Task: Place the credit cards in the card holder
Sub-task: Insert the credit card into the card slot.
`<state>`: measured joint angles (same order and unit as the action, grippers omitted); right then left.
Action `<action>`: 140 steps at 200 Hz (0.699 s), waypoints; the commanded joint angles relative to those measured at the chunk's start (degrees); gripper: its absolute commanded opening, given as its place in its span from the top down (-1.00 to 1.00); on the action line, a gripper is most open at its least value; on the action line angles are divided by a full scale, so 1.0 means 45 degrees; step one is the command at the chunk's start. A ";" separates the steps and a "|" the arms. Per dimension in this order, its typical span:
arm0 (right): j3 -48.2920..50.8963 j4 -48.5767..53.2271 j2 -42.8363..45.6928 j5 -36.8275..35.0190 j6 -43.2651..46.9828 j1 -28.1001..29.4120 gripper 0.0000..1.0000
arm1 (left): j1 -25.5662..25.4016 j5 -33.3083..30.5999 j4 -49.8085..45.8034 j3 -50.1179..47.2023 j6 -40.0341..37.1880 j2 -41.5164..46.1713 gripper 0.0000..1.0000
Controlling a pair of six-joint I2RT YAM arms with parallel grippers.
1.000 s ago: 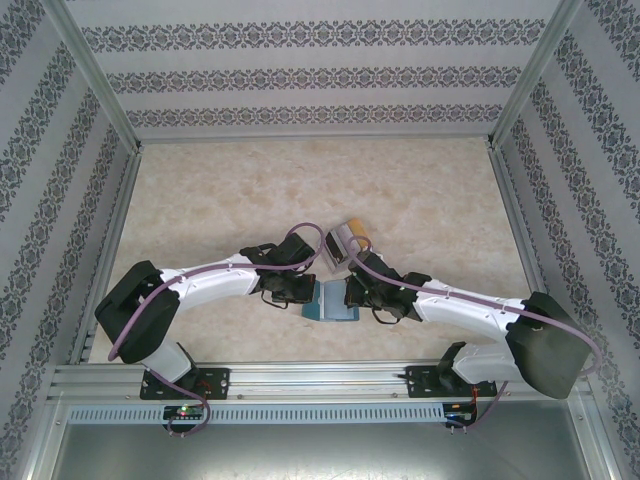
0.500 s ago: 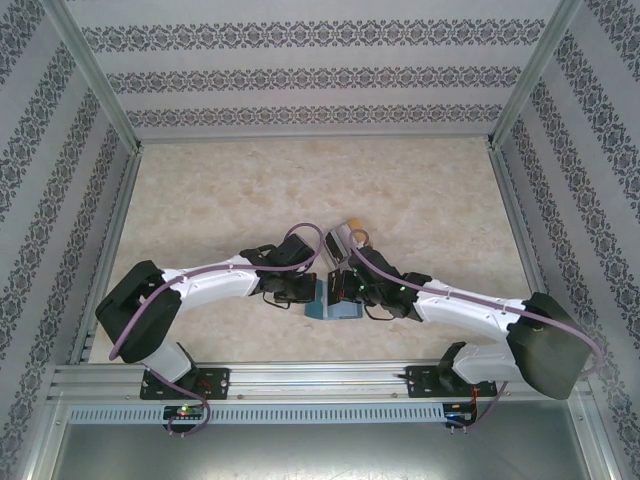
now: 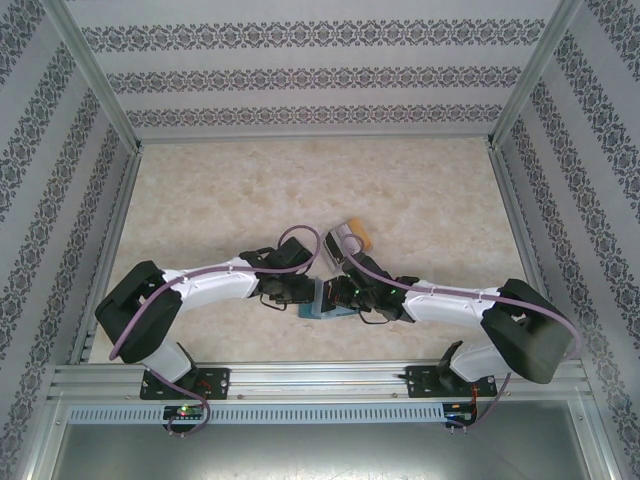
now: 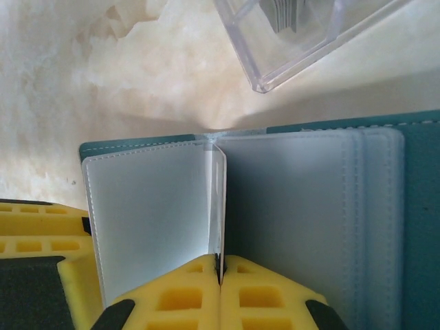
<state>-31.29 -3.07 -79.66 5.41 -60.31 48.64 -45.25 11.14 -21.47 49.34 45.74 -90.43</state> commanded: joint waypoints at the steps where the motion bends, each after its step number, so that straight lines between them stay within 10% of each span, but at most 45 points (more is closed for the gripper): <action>1: 0.0382 0.0034 0.0024 -0.0433 -0.0230 0.0013 0.99 | 0.0096 -0.1009 -0.1054 -0.0249 0.0141 0.0562 0.17; 77: 0.0379 0.0137 -0.0127 -0.0266 -0.0181 -0.0087 0.98 | 0.0110 -0.2629 -0.1276 -0.0894 0.0566 0.2496 -0.51; 140: 0.0440 -0.0373 0.0380 0.0370 0.0154 -0.0366 0.98 | 0.0135 -0.0706 0.0242 -0.0327 -0.0276 0.1043 -0.13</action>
<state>-30.79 -4.03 -79.53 5.85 -60.27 48.18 -45.25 6.07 -22.33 45.76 46.35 -83.02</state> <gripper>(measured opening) 0.046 0.577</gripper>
